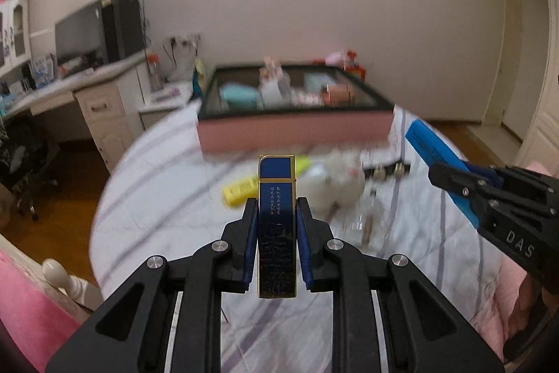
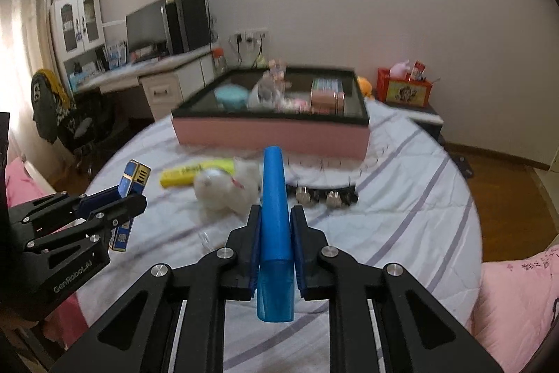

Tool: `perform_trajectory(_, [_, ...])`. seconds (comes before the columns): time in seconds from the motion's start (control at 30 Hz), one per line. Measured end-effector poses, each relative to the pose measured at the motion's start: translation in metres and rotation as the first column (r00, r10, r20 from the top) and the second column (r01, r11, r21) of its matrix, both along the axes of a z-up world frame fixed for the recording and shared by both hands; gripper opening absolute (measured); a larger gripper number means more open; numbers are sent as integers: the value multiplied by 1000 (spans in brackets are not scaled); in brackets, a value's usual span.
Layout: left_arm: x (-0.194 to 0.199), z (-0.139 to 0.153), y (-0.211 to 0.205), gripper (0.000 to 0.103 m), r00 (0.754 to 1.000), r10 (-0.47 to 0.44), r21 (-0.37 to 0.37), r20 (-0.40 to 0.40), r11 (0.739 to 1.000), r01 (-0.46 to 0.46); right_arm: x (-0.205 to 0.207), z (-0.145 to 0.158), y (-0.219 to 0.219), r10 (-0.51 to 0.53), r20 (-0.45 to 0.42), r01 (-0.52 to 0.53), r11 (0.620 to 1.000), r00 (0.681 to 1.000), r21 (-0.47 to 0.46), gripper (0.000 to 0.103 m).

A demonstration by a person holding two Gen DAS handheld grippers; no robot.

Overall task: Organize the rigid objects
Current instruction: 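Carry the lighter and brush over the pink box and release both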

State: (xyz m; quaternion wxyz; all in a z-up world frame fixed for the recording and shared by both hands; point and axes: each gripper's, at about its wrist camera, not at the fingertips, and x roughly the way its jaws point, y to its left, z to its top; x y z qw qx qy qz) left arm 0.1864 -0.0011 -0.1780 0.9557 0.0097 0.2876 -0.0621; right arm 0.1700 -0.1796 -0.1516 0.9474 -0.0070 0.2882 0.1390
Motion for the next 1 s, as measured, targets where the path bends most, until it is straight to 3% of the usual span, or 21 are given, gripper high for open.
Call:
perform_trajectory(0.17, [-6,30,1,20,994,28,-8,105,1000,-28,-14,30,3,-42,116,41,999,992,8,16])
perform_trajectory(0.53, [-15,97,0,20,955,56,0,290,998,-58,-24,78,3,-57,248,51,998,967,29,16])
perform_trajectory(0.8, [-2,110,-3,20,948,59,14,313,998,-67,-8,89,4,-60,266,55,998,962,28,16])
perform_trajectory(1.0, [35,110,0,20,956,54,50,287,996,-72,20,89,3,-67,250,66,998,966,16,16])
